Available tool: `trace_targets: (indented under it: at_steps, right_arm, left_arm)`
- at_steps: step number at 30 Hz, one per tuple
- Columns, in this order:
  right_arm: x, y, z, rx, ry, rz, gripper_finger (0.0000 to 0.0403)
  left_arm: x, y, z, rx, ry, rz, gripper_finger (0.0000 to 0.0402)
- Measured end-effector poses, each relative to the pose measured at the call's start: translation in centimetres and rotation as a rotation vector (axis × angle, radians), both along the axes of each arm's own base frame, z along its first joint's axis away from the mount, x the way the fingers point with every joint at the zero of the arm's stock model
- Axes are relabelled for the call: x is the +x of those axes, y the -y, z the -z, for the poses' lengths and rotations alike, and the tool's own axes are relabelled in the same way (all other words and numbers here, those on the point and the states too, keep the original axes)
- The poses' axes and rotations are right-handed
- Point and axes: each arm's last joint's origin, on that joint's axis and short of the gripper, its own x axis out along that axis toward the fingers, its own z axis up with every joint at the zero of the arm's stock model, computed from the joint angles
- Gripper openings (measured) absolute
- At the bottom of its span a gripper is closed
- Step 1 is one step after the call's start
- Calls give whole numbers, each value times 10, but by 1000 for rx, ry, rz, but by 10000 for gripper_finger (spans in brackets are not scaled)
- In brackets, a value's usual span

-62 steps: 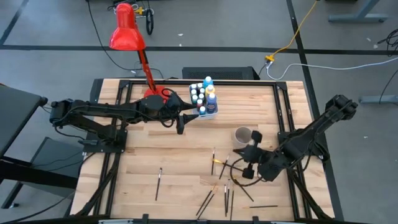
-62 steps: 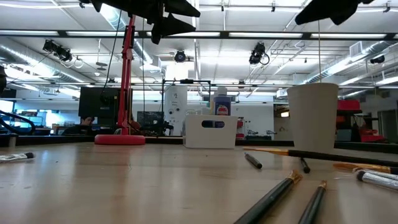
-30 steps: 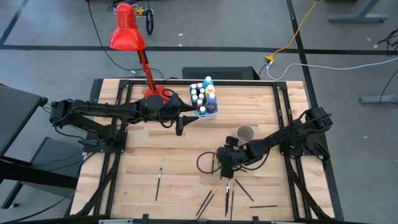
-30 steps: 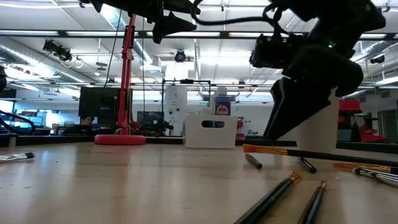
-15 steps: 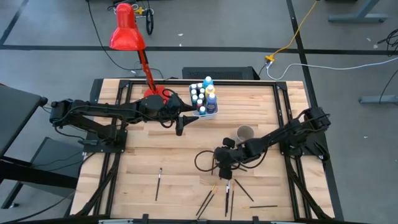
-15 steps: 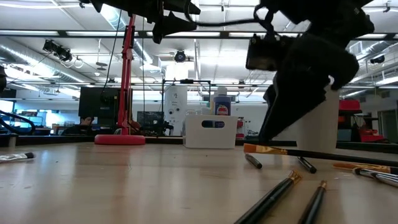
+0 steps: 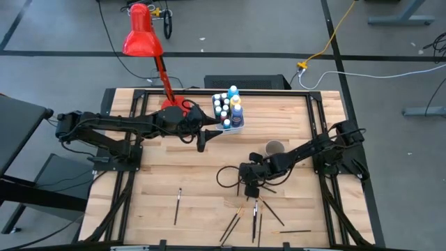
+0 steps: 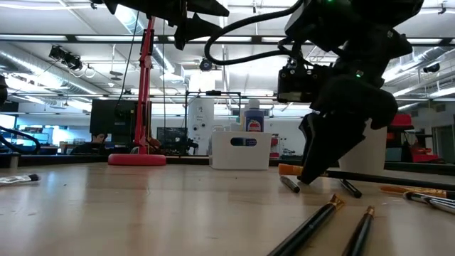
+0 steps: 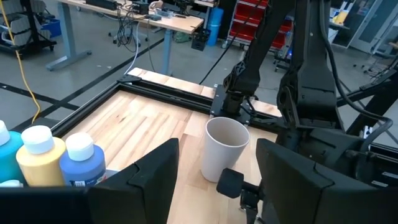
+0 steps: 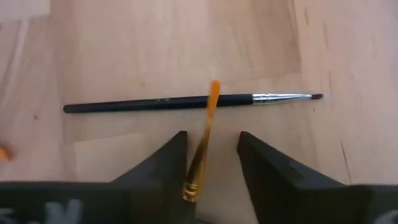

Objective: Pick & Place Paint Supplies
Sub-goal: Put the gold paint brush into the gray cup

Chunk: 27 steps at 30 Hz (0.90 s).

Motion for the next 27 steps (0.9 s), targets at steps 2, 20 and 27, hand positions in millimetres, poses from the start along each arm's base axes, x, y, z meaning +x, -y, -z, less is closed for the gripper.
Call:
trace_targets:
  at_steps: [2,20,27]
  right_arm:
    - [0,0,0,12,-3,16,113]
    - [-40,-14,-125,55,446,-29,8]
    - [-83,-3,-185,-410,686,73,7]
  left_arm:
    - [0,0,0,0,0,0,224]
    - [0,0,0,3,-2,-3,224]
    - [0,0,0,3,-1,-4,224]
